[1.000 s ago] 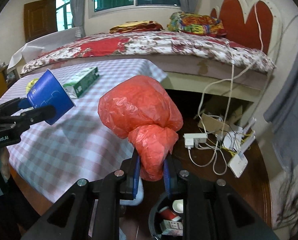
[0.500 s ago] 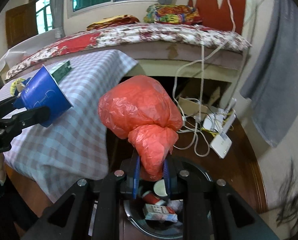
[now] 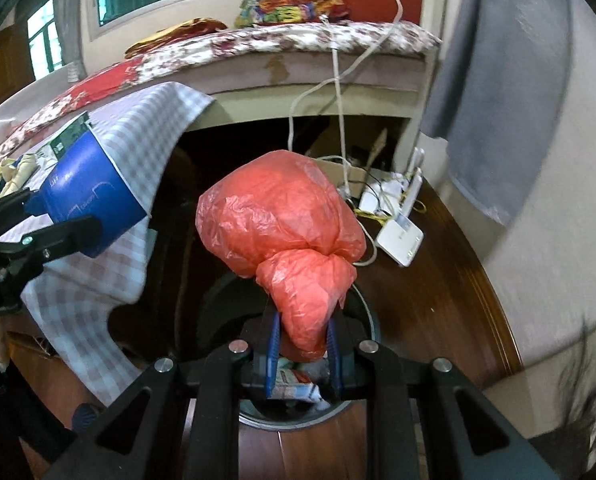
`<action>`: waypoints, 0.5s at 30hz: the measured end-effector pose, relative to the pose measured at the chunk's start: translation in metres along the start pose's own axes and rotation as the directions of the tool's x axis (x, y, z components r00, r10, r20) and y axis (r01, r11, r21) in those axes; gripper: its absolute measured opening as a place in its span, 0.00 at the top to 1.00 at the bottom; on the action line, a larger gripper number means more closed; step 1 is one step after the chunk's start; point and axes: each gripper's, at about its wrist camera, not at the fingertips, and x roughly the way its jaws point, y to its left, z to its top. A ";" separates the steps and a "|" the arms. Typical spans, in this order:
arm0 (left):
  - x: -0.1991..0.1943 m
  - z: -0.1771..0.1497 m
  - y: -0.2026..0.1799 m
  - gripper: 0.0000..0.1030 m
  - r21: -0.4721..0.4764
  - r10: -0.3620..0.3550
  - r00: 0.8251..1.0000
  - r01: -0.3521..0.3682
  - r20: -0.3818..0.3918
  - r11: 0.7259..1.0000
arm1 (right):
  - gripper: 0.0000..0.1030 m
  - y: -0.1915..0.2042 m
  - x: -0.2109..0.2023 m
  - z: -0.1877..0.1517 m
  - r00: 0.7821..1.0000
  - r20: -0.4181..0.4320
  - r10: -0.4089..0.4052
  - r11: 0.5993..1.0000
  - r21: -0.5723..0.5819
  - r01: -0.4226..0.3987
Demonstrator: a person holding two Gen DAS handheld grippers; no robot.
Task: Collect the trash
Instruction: 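Carry cup and red bag over the bin and open both tools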
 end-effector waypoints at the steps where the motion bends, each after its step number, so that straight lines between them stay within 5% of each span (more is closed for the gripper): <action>1: 0.003 -0.001 -0.003 0.27 0.004 -0.006 1.000 0.006 -0.008 1.000 | 0.79 -0.005 0.000 -0.004 1.000 -0.005 -0.004 1.000 0.008 0.004; 15: 0.057 -0.019 -0.033 0.27 0.049 -0.043 0.990 0.050 -0.135 0.998 | 0.79 -0.036 0.020 -0.032 0.996 -0.087 -0.014 0.999 0.036 0.017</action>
